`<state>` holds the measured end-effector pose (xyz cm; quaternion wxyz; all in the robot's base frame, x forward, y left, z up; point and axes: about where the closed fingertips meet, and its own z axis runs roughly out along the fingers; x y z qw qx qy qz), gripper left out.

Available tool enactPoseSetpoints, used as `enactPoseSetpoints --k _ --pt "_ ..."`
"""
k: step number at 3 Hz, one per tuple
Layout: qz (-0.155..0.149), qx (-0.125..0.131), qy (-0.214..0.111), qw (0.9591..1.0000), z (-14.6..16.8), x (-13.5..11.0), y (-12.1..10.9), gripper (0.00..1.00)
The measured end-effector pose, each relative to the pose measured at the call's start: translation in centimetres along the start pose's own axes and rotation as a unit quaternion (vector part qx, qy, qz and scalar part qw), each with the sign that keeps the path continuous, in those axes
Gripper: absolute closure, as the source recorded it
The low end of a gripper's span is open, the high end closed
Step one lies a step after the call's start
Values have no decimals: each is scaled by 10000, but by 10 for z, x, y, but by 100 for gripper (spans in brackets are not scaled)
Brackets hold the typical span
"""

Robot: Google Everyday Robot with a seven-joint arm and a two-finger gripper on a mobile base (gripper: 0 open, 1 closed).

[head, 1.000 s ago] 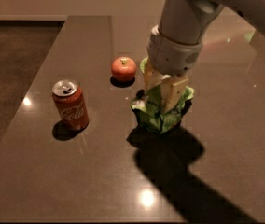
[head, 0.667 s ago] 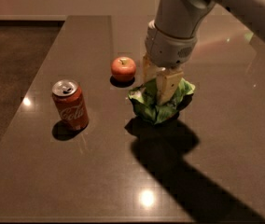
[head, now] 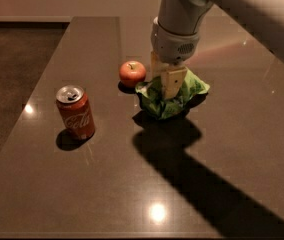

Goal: Move green rice chip bag near apple

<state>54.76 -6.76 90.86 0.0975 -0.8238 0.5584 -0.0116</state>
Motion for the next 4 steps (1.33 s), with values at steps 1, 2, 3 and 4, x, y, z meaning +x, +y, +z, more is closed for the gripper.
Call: enactPoseSetpoints --k 1,2,3,4 --pt "217 21 66 9997 5 6 -12 58" --pt "332 19 59 9994 9 6 -17 35" --pt "404 33 29 9992 11 7 -17 11" --pt "395 68 24 9992 12 6 -18 0"
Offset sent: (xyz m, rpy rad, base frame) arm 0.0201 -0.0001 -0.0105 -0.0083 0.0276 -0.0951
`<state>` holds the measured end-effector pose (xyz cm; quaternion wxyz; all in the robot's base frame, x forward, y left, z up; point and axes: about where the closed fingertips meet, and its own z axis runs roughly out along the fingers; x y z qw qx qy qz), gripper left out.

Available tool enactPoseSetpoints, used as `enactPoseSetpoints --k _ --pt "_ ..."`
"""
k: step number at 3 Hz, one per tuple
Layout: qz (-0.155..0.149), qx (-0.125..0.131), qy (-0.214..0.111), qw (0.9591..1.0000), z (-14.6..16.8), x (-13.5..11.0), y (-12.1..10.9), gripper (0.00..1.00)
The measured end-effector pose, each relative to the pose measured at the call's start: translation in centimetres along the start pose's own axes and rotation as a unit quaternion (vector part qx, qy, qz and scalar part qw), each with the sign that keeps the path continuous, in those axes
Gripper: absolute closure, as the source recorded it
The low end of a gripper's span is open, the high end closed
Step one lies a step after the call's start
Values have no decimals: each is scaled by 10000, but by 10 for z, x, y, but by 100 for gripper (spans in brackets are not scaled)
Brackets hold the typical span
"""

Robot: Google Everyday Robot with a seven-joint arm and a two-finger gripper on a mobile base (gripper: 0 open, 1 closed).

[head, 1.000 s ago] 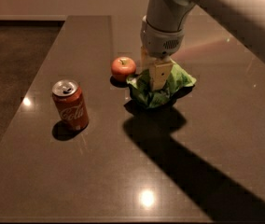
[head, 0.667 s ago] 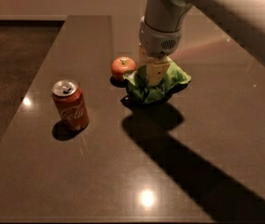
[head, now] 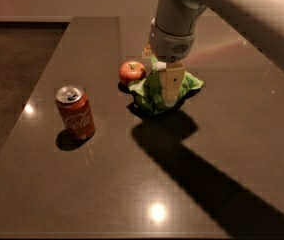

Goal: Move green rice chip bag near apple

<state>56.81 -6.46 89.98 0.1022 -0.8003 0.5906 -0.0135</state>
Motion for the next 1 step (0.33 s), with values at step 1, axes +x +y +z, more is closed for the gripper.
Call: enactPoseSetpoints --k 1 --pt "0 1 0 10000 0 0 0 0"
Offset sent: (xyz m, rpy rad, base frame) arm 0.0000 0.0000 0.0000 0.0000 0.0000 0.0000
